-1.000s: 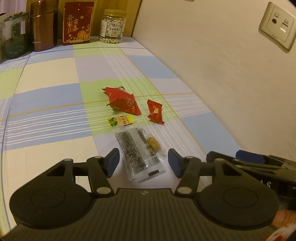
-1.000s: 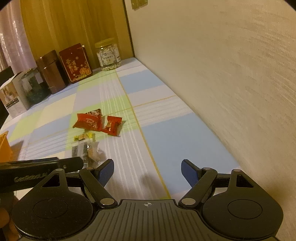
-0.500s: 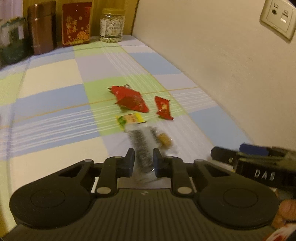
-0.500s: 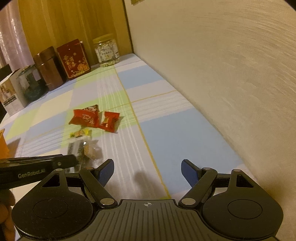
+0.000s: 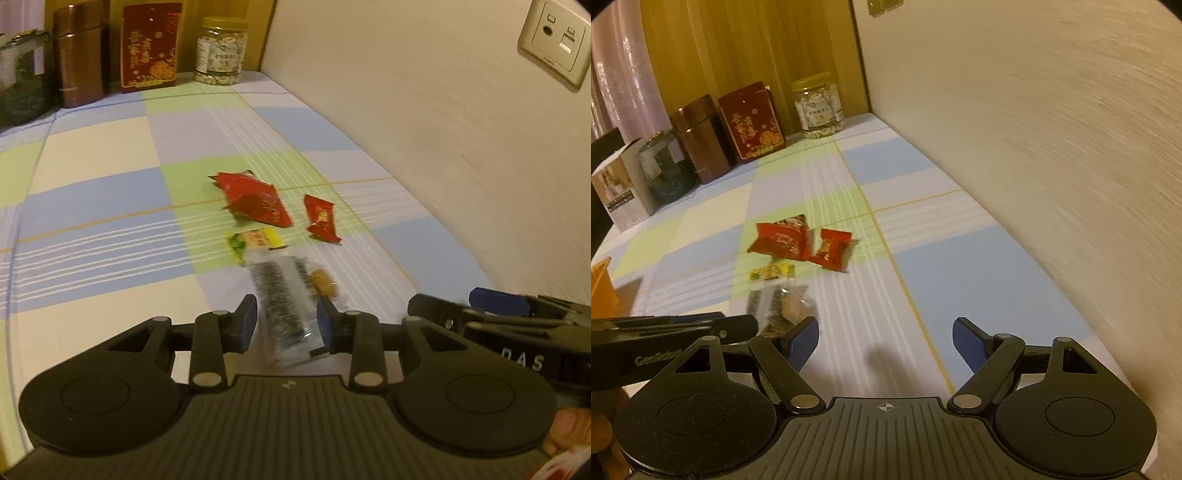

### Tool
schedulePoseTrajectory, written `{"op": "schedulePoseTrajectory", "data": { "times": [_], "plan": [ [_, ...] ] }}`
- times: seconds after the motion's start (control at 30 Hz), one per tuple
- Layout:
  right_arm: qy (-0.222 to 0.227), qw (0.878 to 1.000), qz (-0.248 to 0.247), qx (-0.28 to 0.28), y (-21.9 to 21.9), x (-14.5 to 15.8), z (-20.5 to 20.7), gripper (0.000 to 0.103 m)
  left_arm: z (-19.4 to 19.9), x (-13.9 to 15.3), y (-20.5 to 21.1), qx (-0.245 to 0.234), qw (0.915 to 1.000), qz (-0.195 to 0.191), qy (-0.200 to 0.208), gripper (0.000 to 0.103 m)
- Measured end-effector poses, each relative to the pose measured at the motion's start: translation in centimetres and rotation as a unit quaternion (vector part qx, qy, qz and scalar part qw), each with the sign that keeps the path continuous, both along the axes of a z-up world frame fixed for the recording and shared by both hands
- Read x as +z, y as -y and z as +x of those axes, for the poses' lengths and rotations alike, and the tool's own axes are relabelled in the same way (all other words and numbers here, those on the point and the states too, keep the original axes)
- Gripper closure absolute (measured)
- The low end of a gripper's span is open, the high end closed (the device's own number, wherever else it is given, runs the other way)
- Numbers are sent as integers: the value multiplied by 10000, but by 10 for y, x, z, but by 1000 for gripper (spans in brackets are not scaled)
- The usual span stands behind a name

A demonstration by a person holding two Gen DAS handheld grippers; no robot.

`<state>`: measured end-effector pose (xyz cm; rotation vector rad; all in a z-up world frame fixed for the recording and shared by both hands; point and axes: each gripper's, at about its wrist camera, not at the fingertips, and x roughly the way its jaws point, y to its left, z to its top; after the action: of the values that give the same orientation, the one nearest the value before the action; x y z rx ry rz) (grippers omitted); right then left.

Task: Organize snacks
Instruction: 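Grasp the clear seaweed packet with the left tool while the right tool grasps the brown cookie packet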

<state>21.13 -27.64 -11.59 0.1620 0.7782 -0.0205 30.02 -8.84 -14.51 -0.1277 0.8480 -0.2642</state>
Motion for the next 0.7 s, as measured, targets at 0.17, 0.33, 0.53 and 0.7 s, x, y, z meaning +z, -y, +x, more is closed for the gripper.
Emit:
{"op": "schedulePoseTrajectory", "data": {
  "times": [0.17, 0.33, 0.53, 0.7],
  "plan": [
    [-46, 10000, -20, -12, 5, -4, -1, 24, 2, -3, 7, -145, 9997, 212, 60, 64],
    [-8, 9998, 63, 182, -1, -6, 3, 24, -2, 1, -9, -20, 9990, 440, 103, 68],
    [102, 9978, 134, 635, -21, -6, 12, 24, -9, -2, -42, 219, 9989, 410, 21, 70],
    [78, 9965, 90, 829, -31, -15, 27, 28, -15, 3, -49, 291, 9991, 279, 99, 70]
  ]
}}
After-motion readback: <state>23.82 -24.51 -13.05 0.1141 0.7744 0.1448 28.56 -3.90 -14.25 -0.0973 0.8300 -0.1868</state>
